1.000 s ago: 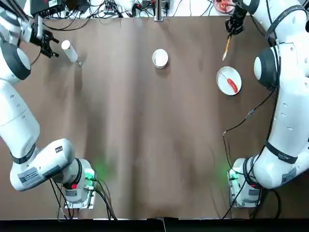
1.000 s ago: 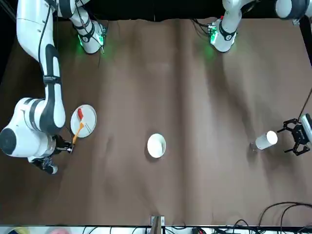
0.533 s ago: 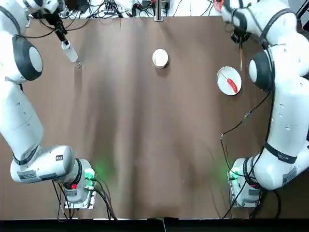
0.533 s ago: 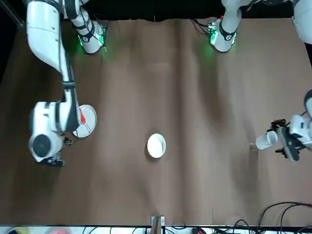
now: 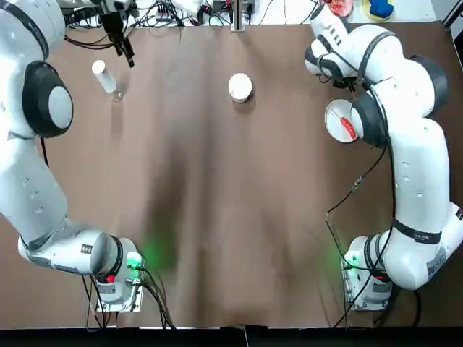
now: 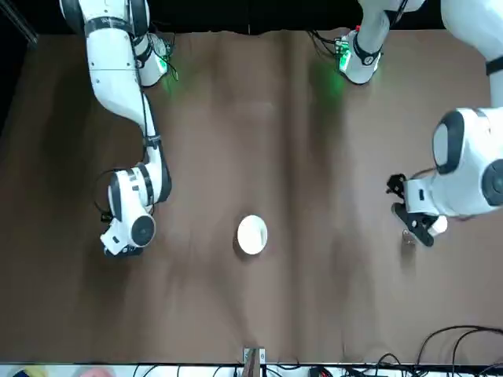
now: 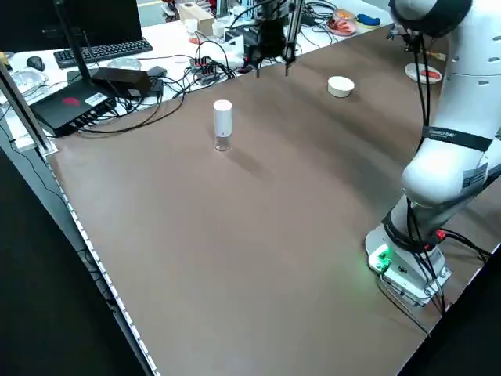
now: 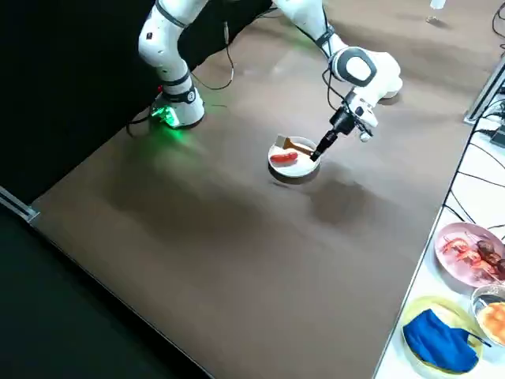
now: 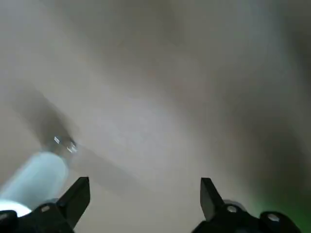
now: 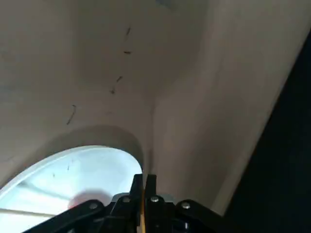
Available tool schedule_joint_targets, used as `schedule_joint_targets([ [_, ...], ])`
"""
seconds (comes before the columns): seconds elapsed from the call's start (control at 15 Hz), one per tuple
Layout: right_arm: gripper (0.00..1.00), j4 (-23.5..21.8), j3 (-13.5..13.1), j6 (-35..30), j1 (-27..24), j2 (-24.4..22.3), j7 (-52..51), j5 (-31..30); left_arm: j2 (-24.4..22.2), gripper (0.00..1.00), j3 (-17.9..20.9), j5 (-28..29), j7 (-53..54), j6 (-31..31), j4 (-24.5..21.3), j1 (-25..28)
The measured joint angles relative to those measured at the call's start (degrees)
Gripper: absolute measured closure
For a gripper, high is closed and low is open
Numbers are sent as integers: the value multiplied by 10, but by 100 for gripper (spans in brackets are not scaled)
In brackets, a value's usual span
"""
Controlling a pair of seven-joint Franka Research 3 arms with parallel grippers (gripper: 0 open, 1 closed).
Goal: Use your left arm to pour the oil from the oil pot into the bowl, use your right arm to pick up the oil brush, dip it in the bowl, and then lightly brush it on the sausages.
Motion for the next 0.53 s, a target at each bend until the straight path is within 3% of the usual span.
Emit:
schedule_joint_targets([
  [0.13, 95, -4, 1, 19, 9, 9, 1, -19, -30, 0, 0, 2, -127, -42, -5, -27],
  [0.2, 95, -7, 6, 62, 9, 13, 1, -23, -58, 0, 0, 3, -192, -61, -7, -47],
  [0.53, 95, -30, 7, 131, 5, 13, 3, -23, -132, 0, -5, 2, -217, -75, -8, -52],
])
